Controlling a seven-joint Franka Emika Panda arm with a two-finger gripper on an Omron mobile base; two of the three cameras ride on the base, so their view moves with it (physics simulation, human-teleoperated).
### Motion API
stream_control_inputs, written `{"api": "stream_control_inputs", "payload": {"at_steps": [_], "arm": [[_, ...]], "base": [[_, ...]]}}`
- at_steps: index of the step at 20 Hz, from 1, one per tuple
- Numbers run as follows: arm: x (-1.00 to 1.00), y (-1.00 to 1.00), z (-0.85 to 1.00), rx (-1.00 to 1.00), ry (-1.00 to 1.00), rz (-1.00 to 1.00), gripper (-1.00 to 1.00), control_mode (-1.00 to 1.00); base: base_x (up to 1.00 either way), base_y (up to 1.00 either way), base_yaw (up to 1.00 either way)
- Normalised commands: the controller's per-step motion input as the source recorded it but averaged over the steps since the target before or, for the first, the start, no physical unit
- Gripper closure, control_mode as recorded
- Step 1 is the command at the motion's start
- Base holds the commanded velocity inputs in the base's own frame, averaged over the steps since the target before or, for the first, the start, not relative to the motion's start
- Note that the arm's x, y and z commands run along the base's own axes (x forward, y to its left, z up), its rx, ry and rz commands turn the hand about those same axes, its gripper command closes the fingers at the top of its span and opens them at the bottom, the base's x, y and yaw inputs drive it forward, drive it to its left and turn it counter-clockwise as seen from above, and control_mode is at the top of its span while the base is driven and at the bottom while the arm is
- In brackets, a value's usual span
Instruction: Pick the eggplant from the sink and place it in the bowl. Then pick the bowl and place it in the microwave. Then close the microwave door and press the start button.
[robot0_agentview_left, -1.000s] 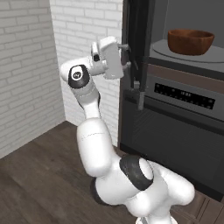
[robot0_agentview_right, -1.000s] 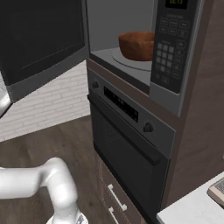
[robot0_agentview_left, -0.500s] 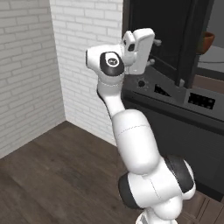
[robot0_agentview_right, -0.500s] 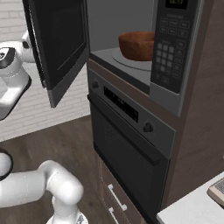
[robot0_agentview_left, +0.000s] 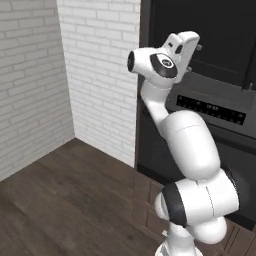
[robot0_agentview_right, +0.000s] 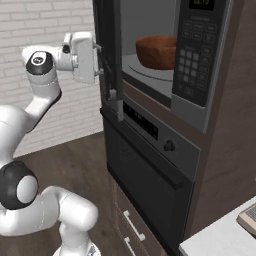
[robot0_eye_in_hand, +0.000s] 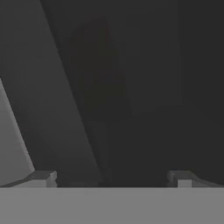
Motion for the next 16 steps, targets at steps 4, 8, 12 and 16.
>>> {"api": "stream_control_inputs", "payload": {"at_steps": [4,8,12,16], "arm": [[0.3,-0.59,0.03,0.06,0.0,0.16,-1.0,-1.0],[0.28,-0.61,0.02,0.05,0.0,0.14,-1.0,-1.0],[0.33,-0.71,-0.02,0.04,0.0,0.16,-1.0,-1.0],[0.57,-0.69,-0.16,0.03,0.0,0.19,-1.0,-1.0]], "base": [[0.0,0.0,0.0],[0.0,0.0,0.0],[0.0,0.0,0.0],[0.0,0.0,0.0]]}}
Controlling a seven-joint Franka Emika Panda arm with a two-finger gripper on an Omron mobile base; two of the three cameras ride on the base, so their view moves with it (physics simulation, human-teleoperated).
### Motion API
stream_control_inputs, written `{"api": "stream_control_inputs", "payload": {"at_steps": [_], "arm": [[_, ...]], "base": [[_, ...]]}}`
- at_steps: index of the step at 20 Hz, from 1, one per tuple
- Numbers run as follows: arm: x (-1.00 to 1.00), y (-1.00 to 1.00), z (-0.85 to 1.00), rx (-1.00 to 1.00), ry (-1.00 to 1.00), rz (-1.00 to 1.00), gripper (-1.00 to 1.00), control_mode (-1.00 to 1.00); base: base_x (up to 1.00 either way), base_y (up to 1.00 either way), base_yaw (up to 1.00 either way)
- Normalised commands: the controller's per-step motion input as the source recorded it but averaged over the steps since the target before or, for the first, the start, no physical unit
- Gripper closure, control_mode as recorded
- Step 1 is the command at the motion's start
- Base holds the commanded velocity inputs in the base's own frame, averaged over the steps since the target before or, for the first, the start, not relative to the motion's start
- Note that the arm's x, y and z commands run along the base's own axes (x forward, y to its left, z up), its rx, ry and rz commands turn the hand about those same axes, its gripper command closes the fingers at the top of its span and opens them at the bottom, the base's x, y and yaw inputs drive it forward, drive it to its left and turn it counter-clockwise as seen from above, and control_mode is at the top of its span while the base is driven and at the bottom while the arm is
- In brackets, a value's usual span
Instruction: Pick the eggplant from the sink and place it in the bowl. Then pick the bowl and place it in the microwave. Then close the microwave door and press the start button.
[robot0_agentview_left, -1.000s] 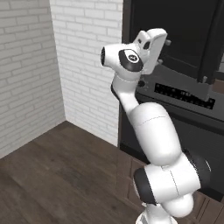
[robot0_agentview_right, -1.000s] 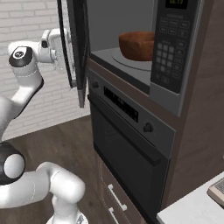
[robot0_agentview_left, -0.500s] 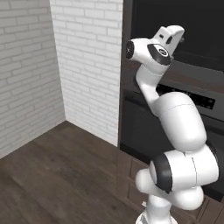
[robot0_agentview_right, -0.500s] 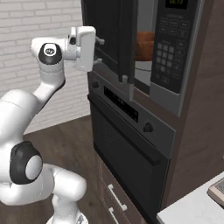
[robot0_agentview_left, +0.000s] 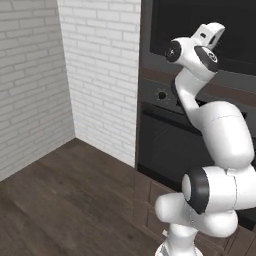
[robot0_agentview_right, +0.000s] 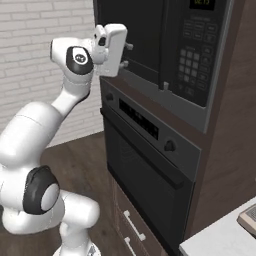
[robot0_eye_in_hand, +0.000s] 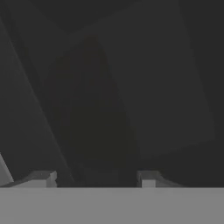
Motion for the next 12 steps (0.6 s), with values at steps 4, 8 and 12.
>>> {"api": "stream_control_inputs", "payload": {"at_steps": [4,8,12], "arm": [[0.17,-0.44,-0.11,0.01,0.0,0.17,-1.0,-1.0],[-0.95,0.13,0.03,0.0,0.0,0.12,-1.0,-1.0],[-1.0,0.34,0.35,0.03,-0.07,-0.01,-1.0,-1.0]], "base": [[0.0,0.0,0.0],[0.0,0.0,0.0],[0.0,0.0,0.0]]}}
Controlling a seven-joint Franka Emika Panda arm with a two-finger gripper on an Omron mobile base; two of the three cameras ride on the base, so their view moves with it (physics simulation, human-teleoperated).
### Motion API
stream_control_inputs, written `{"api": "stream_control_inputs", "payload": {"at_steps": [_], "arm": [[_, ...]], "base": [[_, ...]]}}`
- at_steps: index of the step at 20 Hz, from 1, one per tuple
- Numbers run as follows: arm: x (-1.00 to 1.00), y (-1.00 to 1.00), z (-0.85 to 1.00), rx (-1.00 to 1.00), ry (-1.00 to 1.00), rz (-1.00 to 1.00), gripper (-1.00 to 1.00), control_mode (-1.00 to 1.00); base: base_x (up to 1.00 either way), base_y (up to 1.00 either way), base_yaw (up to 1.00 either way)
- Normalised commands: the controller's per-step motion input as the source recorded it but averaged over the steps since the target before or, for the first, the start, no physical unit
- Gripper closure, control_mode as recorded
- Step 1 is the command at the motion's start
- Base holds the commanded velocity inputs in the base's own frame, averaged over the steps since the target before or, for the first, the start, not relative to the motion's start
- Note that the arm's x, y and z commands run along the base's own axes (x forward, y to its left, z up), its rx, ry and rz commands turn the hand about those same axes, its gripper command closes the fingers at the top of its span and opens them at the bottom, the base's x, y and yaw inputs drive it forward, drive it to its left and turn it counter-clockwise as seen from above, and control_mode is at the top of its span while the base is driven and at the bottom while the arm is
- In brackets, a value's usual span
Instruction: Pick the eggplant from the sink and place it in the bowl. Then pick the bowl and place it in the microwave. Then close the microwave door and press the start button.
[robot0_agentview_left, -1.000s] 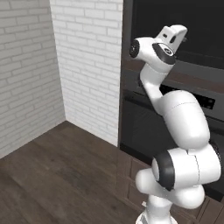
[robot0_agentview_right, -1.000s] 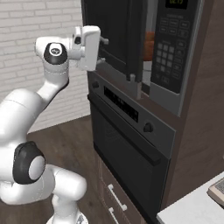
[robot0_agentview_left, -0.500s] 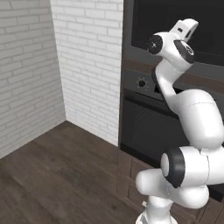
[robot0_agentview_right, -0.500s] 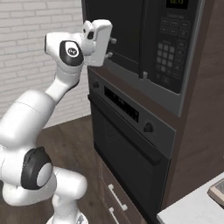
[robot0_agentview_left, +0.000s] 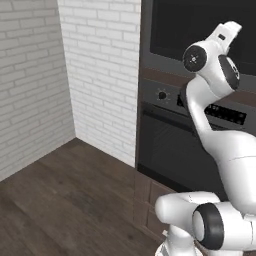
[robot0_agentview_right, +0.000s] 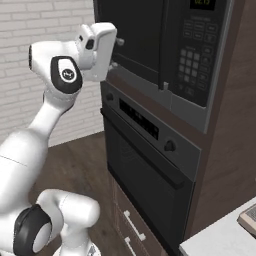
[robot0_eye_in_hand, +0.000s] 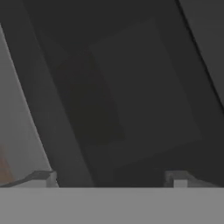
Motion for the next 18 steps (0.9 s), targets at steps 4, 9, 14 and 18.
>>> {"api": "stream_control_inputs", "payload": {"at_steps": [4,9,14,18], "arm": [[-1.0,0.18,0.25,0.26,-0.22,-0.22,-1.0,-1.0],[-1.0,0.09,0.0,0.48,-0.22,-0.33,-1.0,-1.0],[-0.85,0.05,0.02,0.37,-0.42,-0.21,-1.0,-1.0],[-0.46,0.0,0.0,-0.02,-0.44,0.0,-1.0,-1.0]], "base": [[0.0,0.0,0.0],[0.0,0.0,0.0],[0.0,0.0,0.0],[0.0,0.0,0.0]]}}
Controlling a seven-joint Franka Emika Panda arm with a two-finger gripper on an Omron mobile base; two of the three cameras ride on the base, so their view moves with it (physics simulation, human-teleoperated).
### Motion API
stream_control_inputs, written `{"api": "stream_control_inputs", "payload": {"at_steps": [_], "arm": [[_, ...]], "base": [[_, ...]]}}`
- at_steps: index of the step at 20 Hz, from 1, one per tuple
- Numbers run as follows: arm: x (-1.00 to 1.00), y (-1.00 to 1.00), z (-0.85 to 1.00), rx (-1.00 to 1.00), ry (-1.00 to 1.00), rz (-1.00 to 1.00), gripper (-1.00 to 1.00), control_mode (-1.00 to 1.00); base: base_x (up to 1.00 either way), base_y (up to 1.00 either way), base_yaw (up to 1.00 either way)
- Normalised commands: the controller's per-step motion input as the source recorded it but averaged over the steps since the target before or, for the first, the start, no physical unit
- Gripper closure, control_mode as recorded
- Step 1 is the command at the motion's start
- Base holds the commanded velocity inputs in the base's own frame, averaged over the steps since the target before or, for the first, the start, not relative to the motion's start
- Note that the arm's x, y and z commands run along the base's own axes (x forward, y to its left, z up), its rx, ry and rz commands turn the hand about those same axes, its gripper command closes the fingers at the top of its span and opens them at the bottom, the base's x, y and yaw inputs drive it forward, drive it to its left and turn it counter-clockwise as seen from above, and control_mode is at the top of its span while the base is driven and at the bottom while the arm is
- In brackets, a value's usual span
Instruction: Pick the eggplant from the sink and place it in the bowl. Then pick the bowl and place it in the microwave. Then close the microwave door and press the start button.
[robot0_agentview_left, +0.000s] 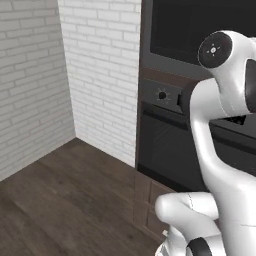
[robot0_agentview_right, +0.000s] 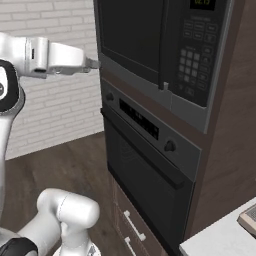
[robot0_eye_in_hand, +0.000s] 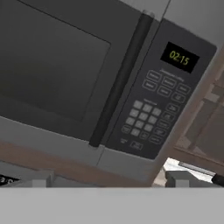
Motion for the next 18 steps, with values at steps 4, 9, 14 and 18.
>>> {"api": "stream_control_inputs", "payload": {"at_steps": [4,9,14,18], "arm": [[-0.15,-0.12,0.0,-0.01,-0.25,0.04,-1.0,-1.0],[-0.15,-0.19,-0.07,0.01,-0.07,0.13,-1.0,-1.0],[-0.14,-0.33,-0.06,0.05,-0.01,0.08,1.0,-1.0],[-0.29,-0.29,-0.08,0.02,-0.03,0.0,1.0,-1.0]], "base": [[0.0,0.0,0.0],[0.0,0.0,0.0],[0.0,0.0,0.0],[0.0,0.0,0.0]]}}
